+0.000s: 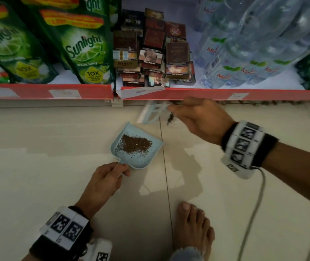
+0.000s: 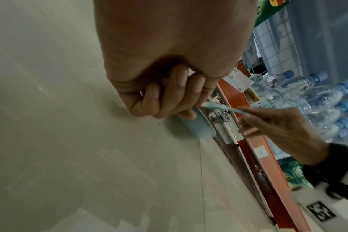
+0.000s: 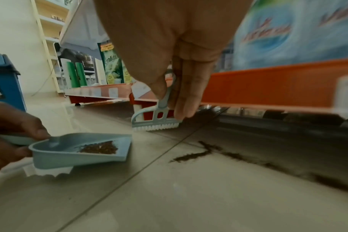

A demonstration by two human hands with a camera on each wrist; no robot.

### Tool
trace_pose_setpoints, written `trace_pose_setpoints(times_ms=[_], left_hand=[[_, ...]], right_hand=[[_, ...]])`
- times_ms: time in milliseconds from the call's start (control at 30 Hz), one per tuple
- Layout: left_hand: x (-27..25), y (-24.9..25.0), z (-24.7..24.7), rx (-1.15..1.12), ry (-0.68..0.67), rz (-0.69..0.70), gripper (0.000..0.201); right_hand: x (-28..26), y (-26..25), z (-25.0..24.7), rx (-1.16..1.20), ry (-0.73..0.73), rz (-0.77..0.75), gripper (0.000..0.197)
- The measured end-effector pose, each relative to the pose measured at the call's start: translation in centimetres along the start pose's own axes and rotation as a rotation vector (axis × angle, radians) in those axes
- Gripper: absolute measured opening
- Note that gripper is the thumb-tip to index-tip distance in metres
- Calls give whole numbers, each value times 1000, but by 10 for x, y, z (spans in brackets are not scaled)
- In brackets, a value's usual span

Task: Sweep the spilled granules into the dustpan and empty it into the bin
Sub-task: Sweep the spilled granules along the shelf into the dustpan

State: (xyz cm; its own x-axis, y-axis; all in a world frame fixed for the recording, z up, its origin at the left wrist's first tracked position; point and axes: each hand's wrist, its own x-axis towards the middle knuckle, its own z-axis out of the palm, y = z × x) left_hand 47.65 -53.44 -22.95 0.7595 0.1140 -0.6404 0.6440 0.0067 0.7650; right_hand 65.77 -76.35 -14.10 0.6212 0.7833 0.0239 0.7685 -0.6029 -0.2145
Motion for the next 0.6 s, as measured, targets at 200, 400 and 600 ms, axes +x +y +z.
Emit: trace_pose_setpoints(times_ms=[200,400,600], left_hand=[[-8,-5,-1,20,2,-4,35],[-10,-7,-7,4,37,-8,33],[-2,-4,-6,-10,14,5,33]], right_hand=[[19,-12,24,-85,-180,24,35],[-36,36,2,-81,-161,55,31],[-16,20,33,399,229,308,19]])
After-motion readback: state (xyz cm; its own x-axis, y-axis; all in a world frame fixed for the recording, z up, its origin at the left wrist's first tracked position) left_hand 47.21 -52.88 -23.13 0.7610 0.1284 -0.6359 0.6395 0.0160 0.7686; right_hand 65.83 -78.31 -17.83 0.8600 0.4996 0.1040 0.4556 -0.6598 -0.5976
